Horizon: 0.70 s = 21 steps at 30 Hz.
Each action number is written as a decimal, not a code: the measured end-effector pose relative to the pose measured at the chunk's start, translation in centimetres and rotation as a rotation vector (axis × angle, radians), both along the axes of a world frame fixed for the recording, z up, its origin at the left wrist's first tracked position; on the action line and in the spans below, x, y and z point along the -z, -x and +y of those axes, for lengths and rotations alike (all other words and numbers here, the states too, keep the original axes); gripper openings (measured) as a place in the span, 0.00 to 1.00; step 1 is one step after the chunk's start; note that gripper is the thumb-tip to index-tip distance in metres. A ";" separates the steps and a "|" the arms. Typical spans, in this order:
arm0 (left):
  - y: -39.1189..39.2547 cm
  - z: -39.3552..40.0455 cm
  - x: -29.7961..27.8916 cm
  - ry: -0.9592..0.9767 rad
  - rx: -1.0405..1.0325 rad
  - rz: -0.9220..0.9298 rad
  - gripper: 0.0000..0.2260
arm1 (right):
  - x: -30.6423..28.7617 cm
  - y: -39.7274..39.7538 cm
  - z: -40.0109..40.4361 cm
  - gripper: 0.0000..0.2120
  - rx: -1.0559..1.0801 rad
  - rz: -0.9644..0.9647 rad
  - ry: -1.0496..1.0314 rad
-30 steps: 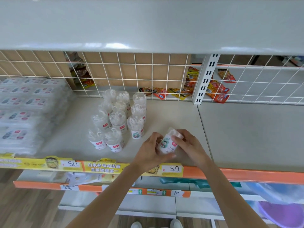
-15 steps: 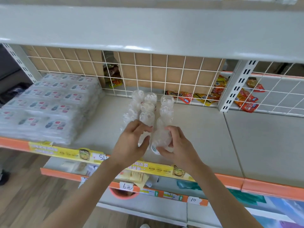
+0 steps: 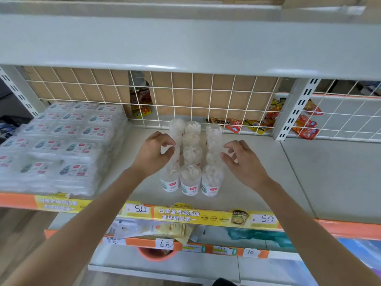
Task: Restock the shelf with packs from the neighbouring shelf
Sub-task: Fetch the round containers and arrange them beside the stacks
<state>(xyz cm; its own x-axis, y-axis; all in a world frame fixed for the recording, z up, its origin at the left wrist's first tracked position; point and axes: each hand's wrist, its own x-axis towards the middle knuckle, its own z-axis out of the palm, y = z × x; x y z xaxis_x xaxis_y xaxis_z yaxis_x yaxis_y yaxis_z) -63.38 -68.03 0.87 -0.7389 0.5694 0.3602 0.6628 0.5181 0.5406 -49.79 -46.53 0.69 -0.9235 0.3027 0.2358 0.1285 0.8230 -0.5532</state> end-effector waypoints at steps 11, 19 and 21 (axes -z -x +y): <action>10.2 5.7 0.0 0.053 -0.259 -0.575 0.25 | -0.5 10.5 4.0 0.32 0.166 -0.317 0.284; 11.2 7.1 0.7 0.085 -0.163 -0.649 0.22 | -1.0 12.9 3.6 0.20 0.079 -0.315 0.235; 11.5 7.6 0.9 0.019 -0.165 -0.666 0.26 | -0.6 13.5 4.0 0.21 0.099 -0.292 0.236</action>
